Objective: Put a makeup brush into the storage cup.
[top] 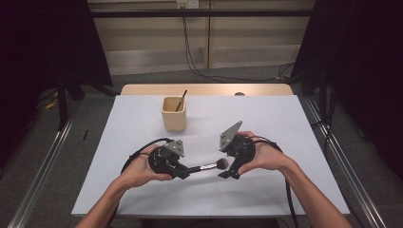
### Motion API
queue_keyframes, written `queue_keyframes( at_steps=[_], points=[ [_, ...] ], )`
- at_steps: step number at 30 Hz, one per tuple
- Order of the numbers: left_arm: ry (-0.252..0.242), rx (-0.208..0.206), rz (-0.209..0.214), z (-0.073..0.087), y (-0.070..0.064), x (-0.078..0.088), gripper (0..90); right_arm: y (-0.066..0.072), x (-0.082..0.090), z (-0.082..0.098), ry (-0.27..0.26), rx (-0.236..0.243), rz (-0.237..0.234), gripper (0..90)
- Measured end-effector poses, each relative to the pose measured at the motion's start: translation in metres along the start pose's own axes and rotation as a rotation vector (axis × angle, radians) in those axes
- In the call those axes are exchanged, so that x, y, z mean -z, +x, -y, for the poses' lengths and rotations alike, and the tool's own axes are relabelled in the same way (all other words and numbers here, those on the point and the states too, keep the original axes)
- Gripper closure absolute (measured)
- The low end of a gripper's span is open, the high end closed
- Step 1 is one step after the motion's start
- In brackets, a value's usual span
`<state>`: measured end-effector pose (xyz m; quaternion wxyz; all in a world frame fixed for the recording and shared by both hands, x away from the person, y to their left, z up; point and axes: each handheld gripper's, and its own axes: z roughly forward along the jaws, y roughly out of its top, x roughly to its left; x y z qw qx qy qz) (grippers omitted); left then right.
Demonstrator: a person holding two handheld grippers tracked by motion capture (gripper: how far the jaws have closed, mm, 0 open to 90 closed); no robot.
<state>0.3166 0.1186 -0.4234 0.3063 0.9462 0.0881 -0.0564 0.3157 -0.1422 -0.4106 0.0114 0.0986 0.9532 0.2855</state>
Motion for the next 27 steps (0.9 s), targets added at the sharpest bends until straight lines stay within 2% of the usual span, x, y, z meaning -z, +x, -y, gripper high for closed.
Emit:
queue_keyframes(
  at_steps=[5, 7, 11, 18, 27],
  points=[
    [-0.027, 0.031, 0.002, 0.006, 0.0, 0.002, 74.6, 0.002, 0.004, 0.005, -0.025, -0.036, 0.029, 6.1],
    [-0.038, 0.038, 0.004, 0.008, 0.0, 0.003, 74.6, 0.002, 0.004, 0.007, -0.024, -0.053, 0.055, 3.4],
    [-0.062, 0.051, -0.007, 0.011, -0.001, 0.005, 74.6, 0.002, 0.007, 0.012, -0.037, -0.084, 0.072, 4.5],
    [-0.083, 0.063, -0.017, 0.017, -0.001, 0.009, 74.6, 0.002, 0.011, 0.025, -0.07, -0.127, 0.076, 5.4],
    [-0.13, 0.099, -0.037, 0.031, -0.007, 0.016, 74.6, 0.006, 0.013, 0.043, -0.106, -0.189, 0.09, 4.5]
  ],
)
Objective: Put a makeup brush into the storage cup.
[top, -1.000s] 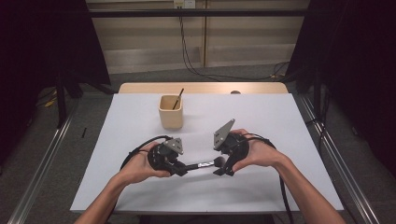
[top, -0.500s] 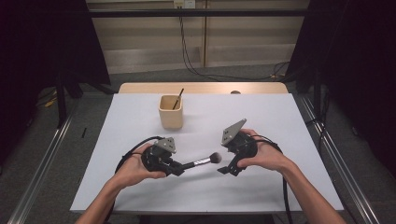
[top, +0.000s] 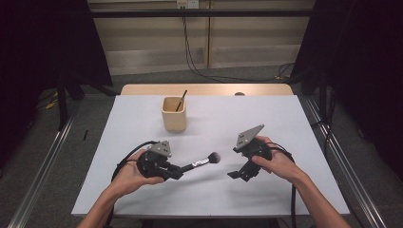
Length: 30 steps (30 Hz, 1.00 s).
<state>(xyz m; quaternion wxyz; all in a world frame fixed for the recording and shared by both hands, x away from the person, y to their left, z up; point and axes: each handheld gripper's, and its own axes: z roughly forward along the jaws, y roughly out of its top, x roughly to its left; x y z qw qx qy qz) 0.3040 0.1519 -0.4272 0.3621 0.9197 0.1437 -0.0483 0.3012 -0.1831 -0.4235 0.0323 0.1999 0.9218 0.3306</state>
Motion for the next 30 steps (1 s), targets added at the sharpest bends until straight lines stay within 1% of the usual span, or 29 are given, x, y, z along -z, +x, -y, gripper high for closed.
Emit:
queue_keyframes(
  at_steps=[2, 4, 5, 7, 9, 11, 12, 15, 17, 20, 22, 23, 24, 25, 26, 27, 28, 30],
  points=[
    [-0.006, 0.006, -0.006, 0.004, 0.0, 0.002, 74.6, 0.0, 0.001, 0.003, -0.008, -0.012, 0.003, 4.1],
    [-0.016, 0.014, -0.02, 0.007, -0.002, 0.004, 74.6, 0.0, 0.002, 0.008, -0.016, -0.026, 0.009, 3.5],
    [-0.05, 0.024, -0.019, 0.01, -0.004, 0.006, 74.6, 0.0, 0.003, 0.01, -0.022, -0.03, 0.016, 3.5],
    [-0.078, 0.026, -0.021, 0.013, -0.006, 0.01, 74.6, 0.001, 0.004, 0.014, -0.04, -0.044, 0.015, 3.4],
    [-0.091, 0.023, -0.039, 0.015, -0.007, 0.014, 74.6, 0.002, 0.005, 0.018, -0.053, -0.054, 0.024, 3.2],
    [-0.13, 0.033, -0.047, 0.018, -0.007, 0.017, 74.6, 0.002, 0.005, 0.02, -0.061, -0.059, 0.044, 3.4],
    [-0.14, 0.035, -0.047, 0.019, -0.006, 0.017, 74.6, 0.003, 0.005, 0.022, -0.063, -0.061, 0.054, 3.1],
    [-0.16, 0.04, -0.054, 0.023, -0.003, 0.015, 74.6, 0.005, 0.004, 0.026, -0.098, -0.081, 0.053, 2.9],
    [-0.174, 0.037, -0.056, 0.024, -0.005, 0.014, 74.6, 0.006, 0.002, 0.028, -0.107, -0.084, 0.061, 2.9],
    [-0.196, 0.033, -0.05, 0.023, -0.007, 0.013, 74.6, 0.008, 0.001, 0.029, -0.1, -0.086, 0.048, 3.2],
    [-0.212, 0.034, -0.051, 0.024, -0.008, 0.012, 74.6, 0.01, 0.001, 0.031, -0.115, -0.088, 0.039, 2.8],
    [-0.224, 0.037, -0.049, 0.025, -0.008, 0.012, 74.6, 0.011, 0.001, 0.032, -0.126, -0.085, 0.041, 2.8],
    [-0.226, 0.039, -0.047, 0.025, -0.008, 0.012, 74.6, 0.012, 0.001, 0.033, -0.133, -0.088, 0.044, 2.8],
    [-0.239, 0.046, -0.051, 0.026, -0.008, 0.011, 74.6, 0.013, 0.001, 0.034, -0.135, -0.091, 0.046, 2.8],
    [-0.236, 0.057, -0.064, 0.027, -0.007, 0.011, 74.6, 0.014, 0.001, 0.035, -0.143, -0.098, 0.045, 2.8],
    [-0.235, 0.066, -0.066, 0.027, -0.007, 0.011, 74.6, 0.014, 0.001, 0.036, -0.149, -0.104, 0.038, 2.8],
    [-0.247, 0.069, -0.075, 0.028, -0.006, 0.011, 74.6, 0.015, 0.001, 0.037, -0.151, -0.111, 0.033, 2.8],
    [-0.271, 0.074, -0.073, 0.028, -0.006, 0.012, 74.6, 0.016, 0.001, 0.038, -0.162, -0.116, 0.018, 2.8]
  ],
)
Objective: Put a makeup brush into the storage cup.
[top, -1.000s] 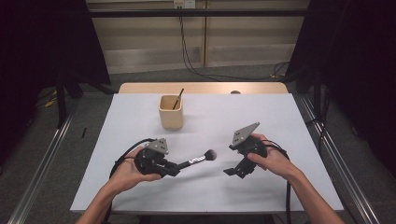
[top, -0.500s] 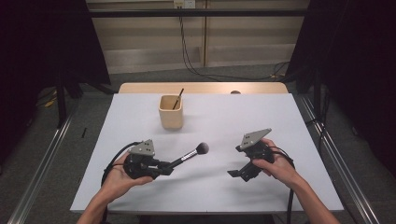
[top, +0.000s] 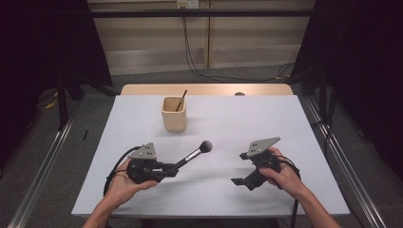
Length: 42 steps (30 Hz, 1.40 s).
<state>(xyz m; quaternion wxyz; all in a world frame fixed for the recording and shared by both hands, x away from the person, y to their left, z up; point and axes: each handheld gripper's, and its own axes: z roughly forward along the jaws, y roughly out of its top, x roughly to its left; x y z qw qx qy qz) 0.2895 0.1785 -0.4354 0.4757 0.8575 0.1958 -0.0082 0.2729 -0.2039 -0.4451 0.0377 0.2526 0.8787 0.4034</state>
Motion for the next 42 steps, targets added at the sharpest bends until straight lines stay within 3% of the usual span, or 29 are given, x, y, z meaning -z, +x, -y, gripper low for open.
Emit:
queue_keyframes(
  at_steps=[8, 15, 20, 26, 30, 35, 39, 42],
  points=[
    [-0.101, 0.009, -0.026, 0.004, 0.002, 0.0, 74.6, 0.002, 0.002, -0.001, -0.075, -0.033, -0.016, 2.6],
    [-0.161, 0.002, -0.021, 0.002, 0.001, -0.001, 74.6, 0.004, 0.006, -0.003, -0.134, -0.052, -0.026, 2.7],
    [-0.193, 0.0, -0.054, 0.001, 0.001, -0.001, 74.5, 0.004, 0.008, -0.003, -0.184, -0.063, 0.001, 1.4],
    [-0.247, 0.0, -0.036, 0.0, 0.0, -0.001, 74.5, 0.005, 0.01, -0.005, -0.248, -0.058, 0.019, 2.7],
    [-0.281, -0.015, -0.023, -0.003, -0.005, -0.001, 74.5, 0.012, 0.008, -0.008, -0.284, -0.014, 0.04, 1.6],
    [-0.285, -0.033, -0.023, -0.007, -0.008, -0.003, 74.5, 0.021, 0.003, -0.012, -0.382, 0.027, 0.021, 1.4],
    [-0.286, -0.031, -0.021, -0.009, -0.009, -0.007, 74.5, 0.021, -0.001, -0.016, -0.468, 0.001, 0.018, 0.1],
    [-0.287, -0.037, -0.017, -0.012, -0.01, -0.011, 74.5, 0.02, -0.002, -0.019, -0.485, -0.01, -0.003, 0.0]
  ],
)
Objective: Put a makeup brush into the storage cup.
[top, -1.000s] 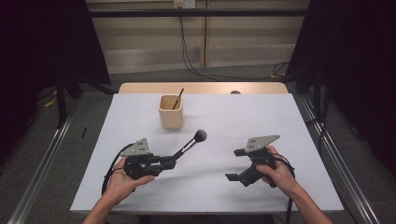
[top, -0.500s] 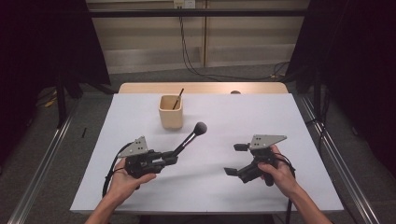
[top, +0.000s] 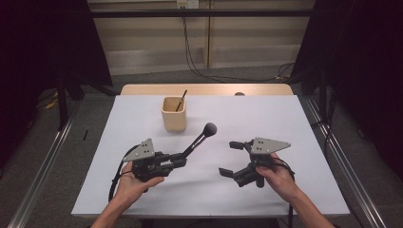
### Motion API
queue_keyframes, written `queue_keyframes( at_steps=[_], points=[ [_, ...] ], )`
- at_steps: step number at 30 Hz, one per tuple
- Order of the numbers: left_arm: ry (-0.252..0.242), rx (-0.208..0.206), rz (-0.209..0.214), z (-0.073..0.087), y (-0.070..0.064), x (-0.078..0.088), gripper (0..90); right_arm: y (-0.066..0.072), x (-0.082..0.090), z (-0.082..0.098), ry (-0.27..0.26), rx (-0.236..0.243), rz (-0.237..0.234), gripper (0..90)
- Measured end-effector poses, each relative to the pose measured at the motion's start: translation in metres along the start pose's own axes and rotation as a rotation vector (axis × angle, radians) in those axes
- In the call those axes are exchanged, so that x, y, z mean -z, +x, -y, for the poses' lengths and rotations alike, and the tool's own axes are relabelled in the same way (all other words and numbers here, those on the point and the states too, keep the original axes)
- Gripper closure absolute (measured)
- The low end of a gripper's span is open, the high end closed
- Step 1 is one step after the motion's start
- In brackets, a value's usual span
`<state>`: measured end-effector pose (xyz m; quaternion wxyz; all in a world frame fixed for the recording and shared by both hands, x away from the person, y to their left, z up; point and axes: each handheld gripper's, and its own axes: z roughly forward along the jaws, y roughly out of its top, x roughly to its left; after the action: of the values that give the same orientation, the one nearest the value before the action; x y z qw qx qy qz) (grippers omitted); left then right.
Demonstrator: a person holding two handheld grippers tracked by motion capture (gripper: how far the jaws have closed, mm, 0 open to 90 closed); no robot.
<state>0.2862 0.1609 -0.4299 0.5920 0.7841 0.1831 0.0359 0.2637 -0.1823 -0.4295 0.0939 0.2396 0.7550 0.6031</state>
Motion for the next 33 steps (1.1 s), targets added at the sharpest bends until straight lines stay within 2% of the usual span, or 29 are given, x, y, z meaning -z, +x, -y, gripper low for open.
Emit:
queue_keyframes(
  at_steps=[3, 8, 12, 18, 25, 30, 33],
  points=[
    [0.0, -0.004, 0.022, -0.002, -0.001, -0.004, 74.5, -0.002, -0.003, -0.001, 0.008, -0.009, -0.003, 0.2],
    [-0.004, -0.015, 0.018, -0.005, -0.004, -0.009, 74.5, -0.003, -0.007, -0.004, 0.008, -0.014, -0.01, 0.0],
    [-0.01, -0.019, 0.015, -0.009, -0.003, -0.01, 74.5, -0.002, -0.009, -0.01, -0.006, -0.021, -0.038, 0.0],
    [-0.008, -0.024, 0.019, -0.01, -0.001, -0.017, 74.5, -0.005, -0.013, -0.018, -0.012, -0.034, -0.039, 0.0],
    [-0.012, -0.037, 0.029, -0.01, -0.004, -0.02, 74.5, -0.005, -0.024, -0.02, 0.007, -0.025, -0.071, 12.5],
    [-0.006, -0.039, 0.034, -0.008, -0.005, -0.023, 74.5, -0.004, -0.029, -0.022, -0.003, 0.009, -0.095, 18.5],
    [0.002, -0.04, 0.044, -0.007, -0.007, -0.026, 74.5, -0.004, -0.029, -0.023, -0.018, 0.013, -0.094, 21.5]
  ],
)
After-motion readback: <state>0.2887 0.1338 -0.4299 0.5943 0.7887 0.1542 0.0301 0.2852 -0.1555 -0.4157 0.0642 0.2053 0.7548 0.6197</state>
